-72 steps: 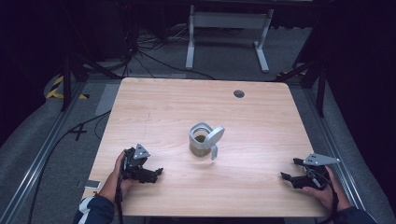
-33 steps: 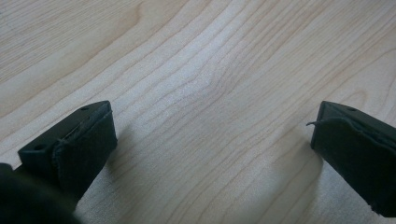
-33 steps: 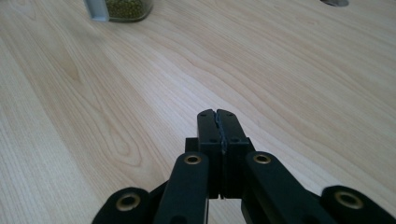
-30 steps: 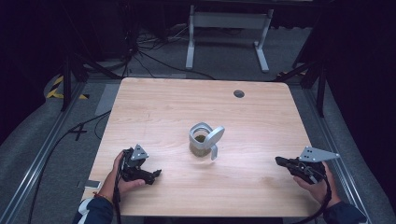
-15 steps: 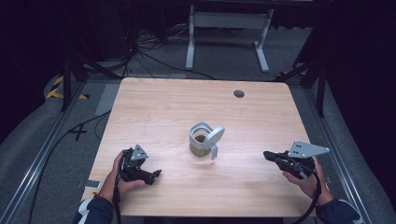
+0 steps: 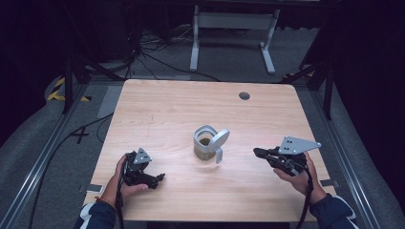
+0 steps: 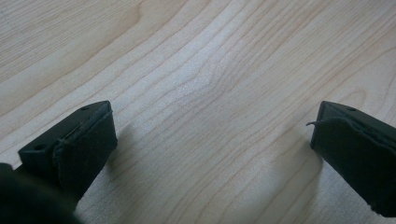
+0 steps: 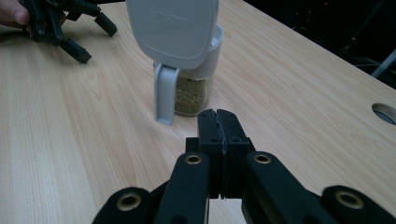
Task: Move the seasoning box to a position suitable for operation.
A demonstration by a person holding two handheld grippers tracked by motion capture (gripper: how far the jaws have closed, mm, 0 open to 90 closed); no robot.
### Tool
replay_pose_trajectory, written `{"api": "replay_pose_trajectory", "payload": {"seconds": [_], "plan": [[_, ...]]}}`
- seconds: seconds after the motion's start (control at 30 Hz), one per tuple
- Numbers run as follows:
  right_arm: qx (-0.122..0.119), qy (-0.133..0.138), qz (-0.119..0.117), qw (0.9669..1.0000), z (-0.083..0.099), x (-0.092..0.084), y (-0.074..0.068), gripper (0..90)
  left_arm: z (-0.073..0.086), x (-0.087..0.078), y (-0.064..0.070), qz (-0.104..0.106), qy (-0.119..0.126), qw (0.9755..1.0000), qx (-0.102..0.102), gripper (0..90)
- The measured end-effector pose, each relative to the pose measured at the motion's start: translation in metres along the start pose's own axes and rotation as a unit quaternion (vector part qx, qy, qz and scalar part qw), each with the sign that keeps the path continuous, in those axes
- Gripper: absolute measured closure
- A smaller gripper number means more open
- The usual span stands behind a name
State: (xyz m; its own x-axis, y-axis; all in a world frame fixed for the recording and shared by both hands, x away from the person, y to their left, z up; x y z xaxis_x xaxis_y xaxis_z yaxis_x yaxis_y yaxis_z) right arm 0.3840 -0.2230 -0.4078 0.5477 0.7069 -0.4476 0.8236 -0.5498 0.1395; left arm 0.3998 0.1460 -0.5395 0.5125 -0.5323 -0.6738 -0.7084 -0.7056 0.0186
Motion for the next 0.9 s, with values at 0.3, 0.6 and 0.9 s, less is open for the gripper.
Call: {"api": "replay_pose_trajectory", "payload": {"seconds": [0.3,0.6,0.9], "plan": [[-0.015,0.006,-0.021,0.9997,-0.021,0.023,-0.013,90.0,0.000,0.000,0.000,0.000,0.000,1.0000,0.000,0.5],[-0.034,0.010,-0.036,0.9988,-0.041,0.041,-0.028,90.0,0.000,0.000,0.000,0.000,-0.001,1.0000,0.000,0.5],[-0.038,0.013,-0.044,0.9982,-0.051,0.050,-0.034,90.0,0.000,0.000,0.000,0.000,-0.001,1.0000,0.000,0.5]]}}
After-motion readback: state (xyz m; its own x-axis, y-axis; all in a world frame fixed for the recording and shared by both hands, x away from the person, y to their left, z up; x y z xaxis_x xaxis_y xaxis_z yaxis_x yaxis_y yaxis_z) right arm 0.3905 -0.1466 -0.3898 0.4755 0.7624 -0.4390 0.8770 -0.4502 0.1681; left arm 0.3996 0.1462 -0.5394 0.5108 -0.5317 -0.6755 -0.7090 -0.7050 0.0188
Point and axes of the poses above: each handheld gripper's, and its own axes: x roughly forward along the jaws, z roughly out of its underside, y roughly to its right, the point moved 8 cm from there along x, roughly forward along the jaws, and after that the axes turned 4 degrees about y, right-handed, at the moved point
